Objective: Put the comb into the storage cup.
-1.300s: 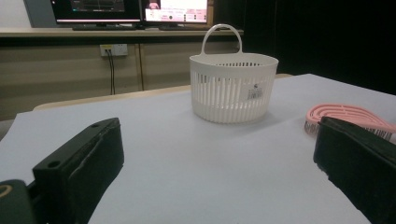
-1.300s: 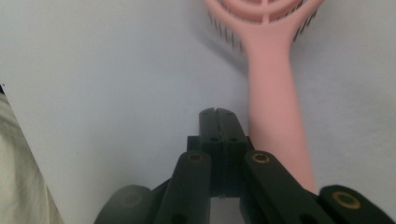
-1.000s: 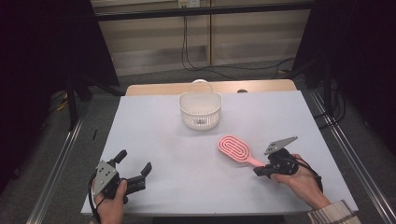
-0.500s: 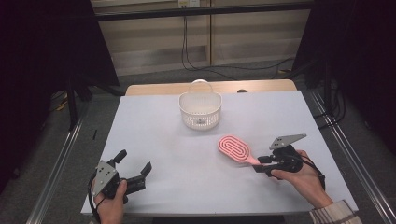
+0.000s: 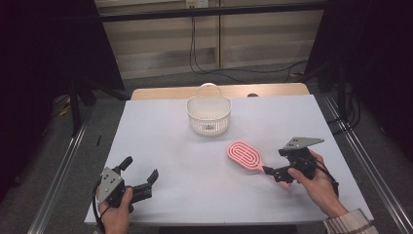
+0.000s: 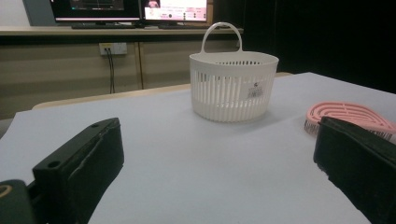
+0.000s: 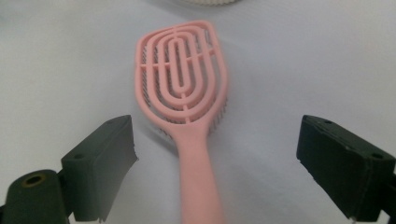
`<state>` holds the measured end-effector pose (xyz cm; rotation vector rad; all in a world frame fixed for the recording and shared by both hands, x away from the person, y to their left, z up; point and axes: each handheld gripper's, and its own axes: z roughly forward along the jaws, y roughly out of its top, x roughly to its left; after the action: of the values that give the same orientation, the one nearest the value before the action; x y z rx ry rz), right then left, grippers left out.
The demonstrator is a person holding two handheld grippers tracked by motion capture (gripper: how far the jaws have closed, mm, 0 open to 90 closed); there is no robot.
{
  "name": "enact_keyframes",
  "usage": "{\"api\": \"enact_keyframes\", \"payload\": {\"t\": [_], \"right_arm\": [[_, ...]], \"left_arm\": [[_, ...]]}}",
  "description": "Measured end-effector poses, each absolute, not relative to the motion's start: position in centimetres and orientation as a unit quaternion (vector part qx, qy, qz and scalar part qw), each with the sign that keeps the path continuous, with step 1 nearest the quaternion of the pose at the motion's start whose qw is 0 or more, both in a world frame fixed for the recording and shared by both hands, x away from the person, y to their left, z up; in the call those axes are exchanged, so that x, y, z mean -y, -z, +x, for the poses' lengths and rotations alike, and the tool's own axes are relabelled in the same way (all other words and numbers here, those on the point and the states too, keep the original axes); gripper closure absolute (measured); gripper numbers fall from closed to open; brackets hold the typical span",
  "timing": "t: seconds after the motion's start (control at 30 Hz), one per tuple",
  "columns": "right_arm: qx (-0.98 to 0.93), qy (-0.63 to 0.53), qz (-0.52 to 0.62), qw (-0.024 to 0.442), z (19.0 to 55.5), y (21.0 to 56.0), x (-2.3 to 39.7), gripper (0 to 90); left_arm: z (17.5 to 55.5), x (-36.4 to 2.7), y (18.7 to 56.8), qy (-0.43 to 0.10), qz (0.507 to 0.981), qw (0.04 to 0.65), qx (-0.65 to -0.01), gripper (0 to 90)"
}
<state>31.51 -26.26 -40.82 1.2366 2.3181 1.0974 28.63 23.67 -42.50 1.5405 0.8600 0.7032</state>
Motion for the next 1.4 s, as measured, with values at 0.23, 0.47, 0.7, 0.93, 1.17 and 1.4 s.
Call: {"api": "enact_keyframes", "payload": {"t": [0.23, 0.47, 0.7, 0.93, 1.17, 1.4], "right_arm": [[-0.811, -0.367, 0.438, 0.127, 31.2, 40.6, 25.9, 8.7], [-0.817, -0.377, 0.419, 0.124, 31.7, 39.6, 25.8, 4.8], [-0.824, -0.381, 0.394, 0.142, 32.8, 39.1, 25.9, 4.2], [-0.839, -0.352, 0.38, 0.169, 33.7, 39.4, 25.3, 3.8], [-0.85, -0.334, 0.38, 0.148, 34.8, 40.1, 25.0, 2.5], [-0.853, -0.338, 0.378, 0.125, 35.7, 40.4, 24.7, 2.9]], "left_arm": [[28.6, -23.7, 42.5, -0.305, 0.661, 0.581, -0.365, 1.7], [28.6, -23.6, 42.5, -0.304, 0.661, 0.581, -0.365, 1.7], [28.7, -23.7, 42.5, -0.304, 0.661, 0.581, -0.365, 1.8], [28.7, -23.7, 42.5, -0.304, 0.661, 0.581, -0.365, 1.8], [28.6, -23.6, 42.5, -0.304, 0.663, 0.58, -0.363, 1.8], [28.6, -23.6, 42.5, -0.304, 0.663, 0.58, -0.363, 1.8]]}}
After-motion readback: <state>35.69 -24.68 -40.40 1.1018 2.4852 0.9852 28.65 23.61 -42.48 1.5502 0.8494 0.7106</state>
